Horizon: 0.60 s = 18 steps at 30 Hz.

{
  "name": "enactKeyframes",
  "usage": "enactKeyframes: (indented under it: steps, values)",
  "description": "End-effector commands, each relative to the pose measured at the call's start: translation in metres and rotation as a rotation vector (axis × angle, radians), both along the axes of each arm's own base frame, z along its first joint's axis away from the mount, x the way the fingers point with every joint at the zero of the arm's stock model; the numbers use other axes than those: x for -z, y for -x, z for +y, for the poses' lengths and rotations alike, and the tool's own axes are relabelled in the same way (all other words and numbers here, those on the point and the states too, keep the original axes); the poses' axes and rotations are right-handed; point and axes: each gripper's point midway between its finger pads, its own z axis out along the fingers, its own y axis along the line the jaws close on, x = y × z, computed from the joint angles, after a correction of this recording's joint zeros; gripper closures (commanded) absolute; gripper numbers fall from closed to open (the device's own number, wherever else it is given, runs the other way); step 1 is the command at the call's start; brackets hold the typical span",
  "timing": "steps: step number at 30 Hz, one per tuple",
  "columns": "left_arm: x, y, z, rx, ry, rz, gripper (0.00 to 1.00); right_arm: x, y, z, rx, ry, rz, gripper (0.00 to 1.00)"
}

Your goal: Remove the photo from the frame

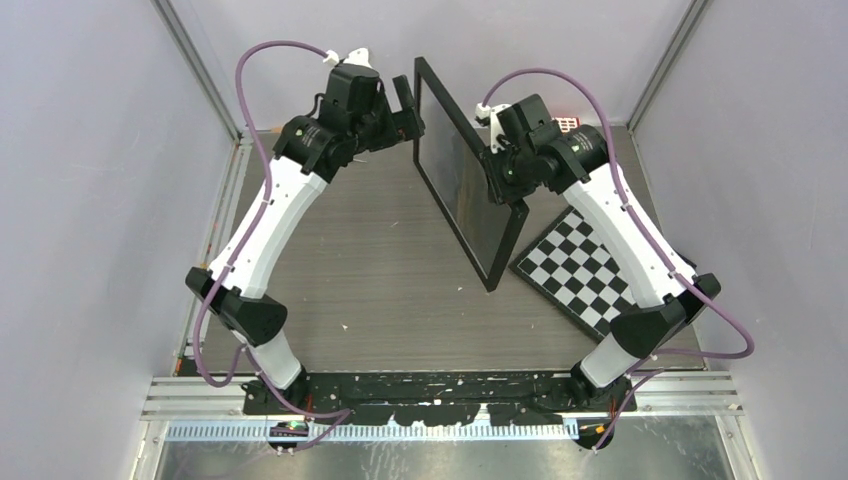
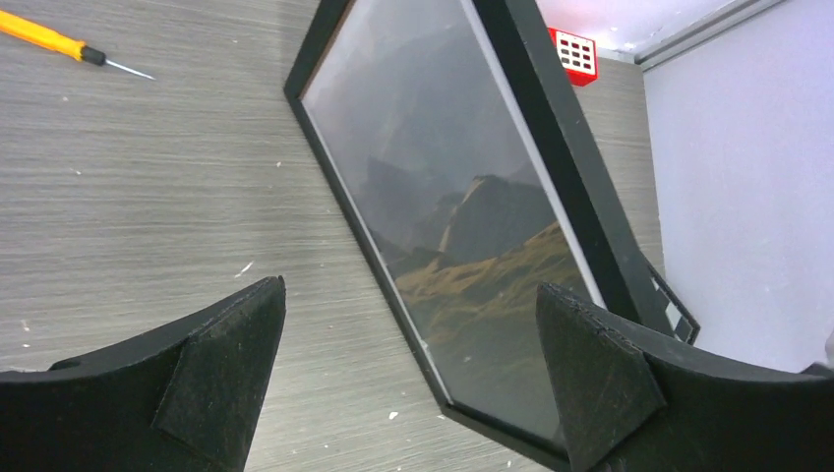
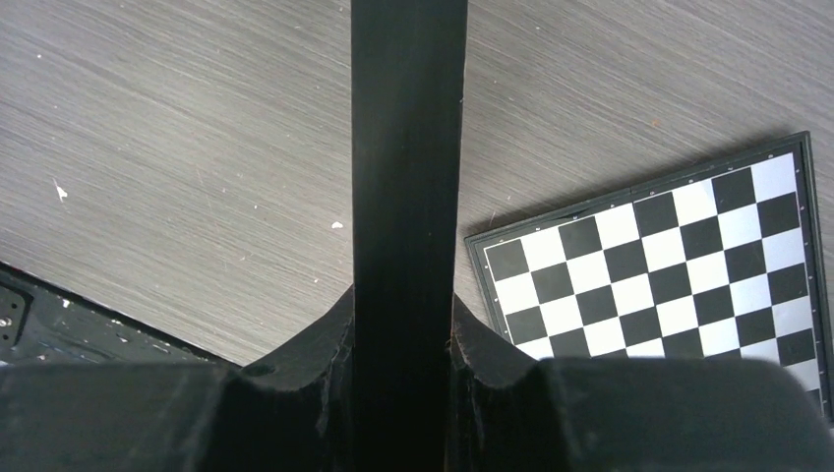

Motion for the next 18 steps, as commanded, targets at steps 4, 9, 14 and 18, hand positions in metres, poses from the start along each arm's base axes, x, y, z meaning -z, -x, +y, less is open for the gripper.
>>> enactKeyframes:
  steps: [4,9,14,18]
  values:
    - [-0.019,-0.023,-0.018,-0.070,0.186,-0.029,0.00,-0.022,-0.018,0.006,0.007,0.058,-0.158,0.99]
    - [-0.011,-0.035,-0.031,-0.077,0.231,0.000,0.01,-0.024,-0.013,0.016,-0.020,0.077,-0.182,0.99]
    - [-0.003,-0.042,-0.042,-0.086,0.280,0.026,0.04,-0.024,-0.010,0.027,-0.050,0.130,-0.217,0.99]
    - [0.006,-0.047,-0.047,-0.092,0.289,0.045,0.06,-0.019,-0.008,0.037,-0.070,0.143,-0.213,0.99]
